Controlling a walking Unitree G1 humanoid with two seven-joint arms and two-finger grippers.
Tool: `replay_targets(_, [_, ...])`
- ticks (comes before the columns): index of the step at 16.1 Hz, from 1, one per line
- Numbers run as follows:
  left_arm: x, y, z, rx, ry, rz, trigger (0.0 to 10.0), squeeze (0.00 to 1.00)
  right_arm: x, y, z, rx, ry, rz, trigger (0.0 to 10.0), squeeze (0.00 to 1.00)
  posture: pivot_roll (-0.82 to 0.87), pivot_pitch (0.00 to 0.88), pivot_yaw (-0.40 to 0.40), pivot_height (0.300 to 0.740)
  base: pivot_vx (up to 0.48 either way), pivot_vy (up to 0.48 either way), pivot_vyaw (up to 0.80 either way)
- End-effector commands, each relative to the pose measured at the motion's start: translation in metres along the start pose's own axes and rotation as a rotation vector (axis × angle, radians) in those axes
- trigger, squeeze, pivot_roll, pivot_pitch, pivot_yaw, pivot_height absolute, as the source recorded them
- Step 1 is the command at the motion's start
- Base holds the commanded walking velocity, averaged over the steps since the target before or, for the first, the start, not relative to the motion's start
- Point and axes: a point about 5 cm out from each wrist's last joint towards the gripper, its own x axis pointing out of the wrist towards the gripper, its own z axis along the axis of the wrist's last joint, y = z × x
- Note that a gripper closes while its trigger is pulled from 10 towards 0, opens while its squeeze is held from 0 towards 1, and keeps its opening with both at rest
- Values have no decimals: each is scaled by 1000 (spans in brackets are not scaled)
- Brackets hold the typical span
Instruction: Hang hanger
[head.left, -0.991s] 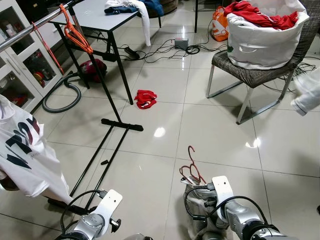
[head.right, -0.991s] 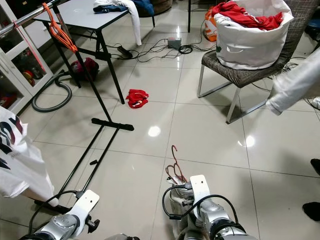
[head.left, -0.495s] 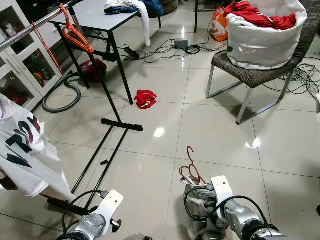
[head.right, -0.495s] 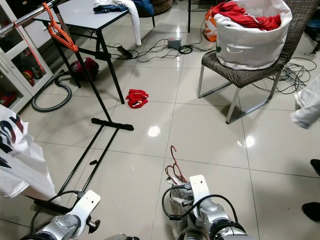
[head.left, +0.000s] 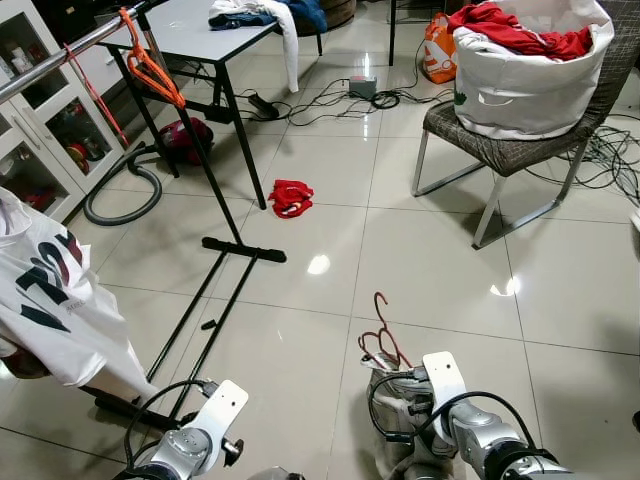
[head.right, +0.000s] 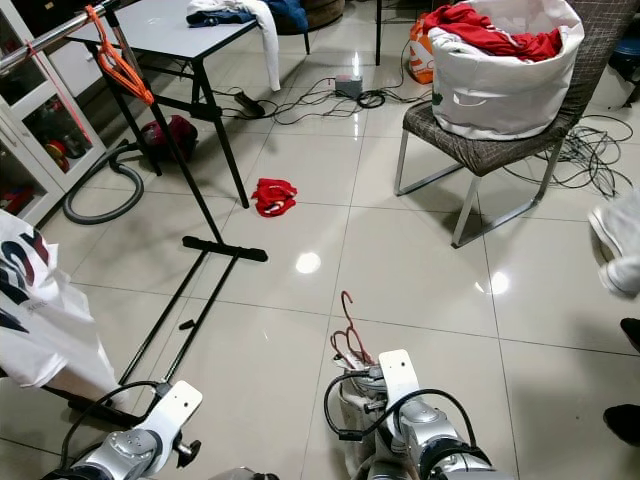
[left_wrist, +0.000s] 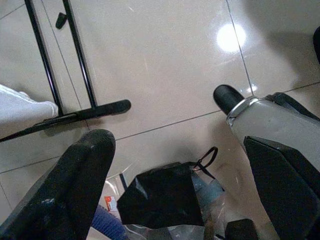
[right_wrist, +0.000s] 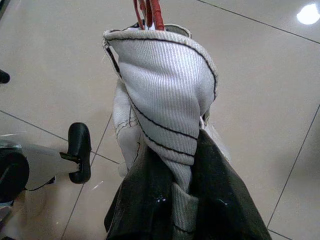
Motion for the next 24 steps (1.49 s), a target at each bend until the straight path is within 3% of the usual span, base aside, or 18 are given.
replay_targets(1, [-1, 6, -5, 5, 15, 15, 10000, 0, 1, 3, 4, -1, -13, 9, 10000, 0, -188, 0, 120, 740, 0, 0, 0])
replay_targets(7, [-2, 7, -6, -2, 19, 20, 10000, 0, 1, 3, 11, -12, -33, 14, 10000, 0, -180, 0, 115, 740, 0, 0, 0])
replay_targets(10, [-2, 9, -7, -49, -5, 40, 10000, 0, -2, -8, 49, 15, -158, 4, 10000, 0, -184, 0, 123, 740, 0, 0, 0])
replay_targets(13, [-4, 12, -1, -270, -166, 108, 10000, 0, -9, -12, 92, 6, -301, 20, 10000, 0, -192, 0, 129, 740, 0, 0, 0])
replay_targets(16, [-6, 11, 1, -463, -268, 122, 10000, 0, -13, -8, 108, 17, -401, 24, 10000, 0, -181, 0, 124, 740, 0, 0, 0])
replay_targets(17, [-13, 34, 82, -517, -516, 136, 10000, 0, -19, -5, 121, 19, -492, 53, 10000, 0, -176, 0, 122, 740, 0, 0, 0])
replay_targets(18, [-20, 42, 112, -508, -605, 141, 10000, 0, -21, -3, 126, 11, -519, 72, 10000, 0, -168, 0, 120, 740, 0, 0, 0])
replay_targets(24, [-20, 42, 112, -508, -605, 141, 10000, 0, -21, -3, 126, 11, -519, 72, 10000, 0, -168, 0, 120, 740, 0, 0, 0])
